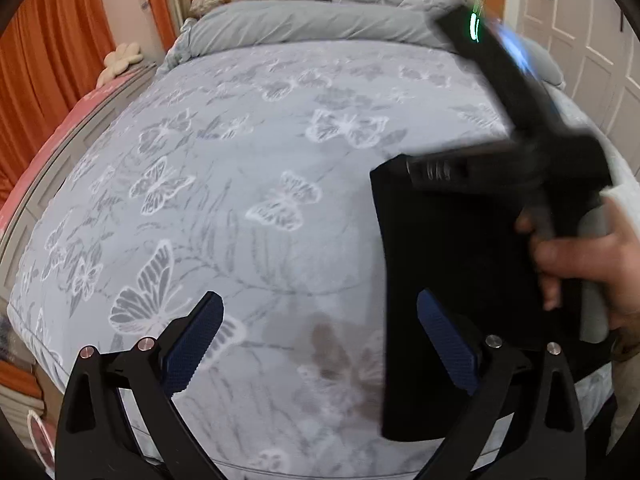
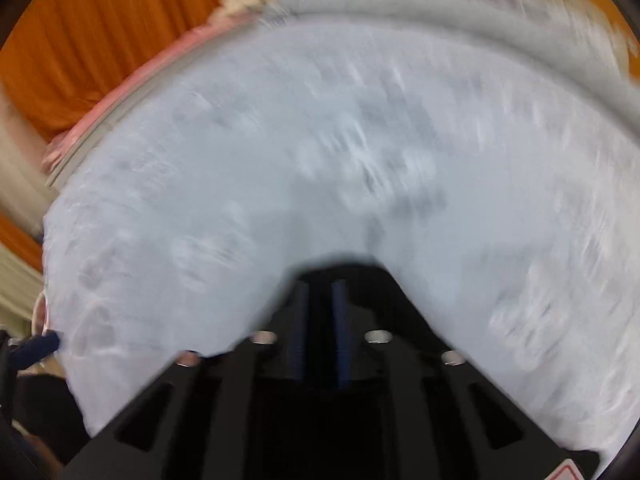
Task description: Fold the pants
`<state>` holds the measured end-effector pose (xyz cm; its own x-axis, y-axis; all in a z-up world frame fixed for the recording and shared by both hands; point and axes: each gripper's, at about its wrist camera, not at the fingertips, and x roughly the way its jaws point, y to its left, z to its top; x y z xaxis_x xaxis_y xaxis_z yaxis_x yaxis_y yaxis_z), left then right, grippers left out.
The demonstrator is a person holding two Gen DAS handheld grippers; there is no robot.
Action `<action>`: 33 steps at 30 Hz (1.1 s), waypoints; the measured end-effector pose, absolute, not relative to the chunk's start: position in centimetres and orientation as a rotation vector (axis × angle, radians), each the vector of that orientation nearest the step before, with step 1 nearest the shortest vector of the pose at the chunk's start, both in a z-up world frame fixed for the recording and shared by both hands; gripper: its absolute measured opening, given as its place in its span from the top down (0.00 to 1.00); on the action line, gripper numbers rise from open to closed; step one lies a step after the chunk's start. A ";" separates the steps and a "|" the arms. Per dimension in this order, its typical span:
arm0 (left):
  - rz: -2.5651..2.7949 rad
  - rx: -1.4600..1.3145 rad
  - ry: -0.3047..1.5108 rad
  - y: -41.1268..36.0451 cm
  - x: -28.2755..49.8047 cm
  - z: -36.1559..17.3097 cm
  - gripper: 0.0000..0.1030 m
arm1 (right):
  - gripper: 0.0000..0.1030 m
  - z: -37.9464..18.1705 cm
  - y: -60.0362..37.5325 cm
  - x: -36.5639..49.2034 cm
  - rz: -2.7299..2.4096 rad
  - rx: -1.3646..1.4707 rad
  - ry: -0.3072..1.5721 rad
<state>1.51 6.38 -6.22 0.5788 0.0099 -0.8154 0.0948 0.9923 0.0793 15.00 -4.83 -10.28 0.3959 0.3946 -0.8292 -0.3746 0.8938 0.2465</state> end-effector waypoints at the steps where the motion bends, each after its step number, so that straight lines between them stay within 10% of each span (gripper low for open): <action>1: -0.065 0.104 0.969 6.5 1.6 -6.4 0.07 | 0.67 -9.9 -6.1 15.0 0.482 0.106 1.052; 7: -0.128 0.066 0.947 6.4 0.8 -5.6 0.07 | 0.27 -0.6 -17.7 7.7 0.262 0.166 0.857; 33: -0.364 0.095 0.878 0.4 -2.0 -5.3 0.07 | 0.33 -11.2 -26.2 -4.5 0.346 0.532 1.146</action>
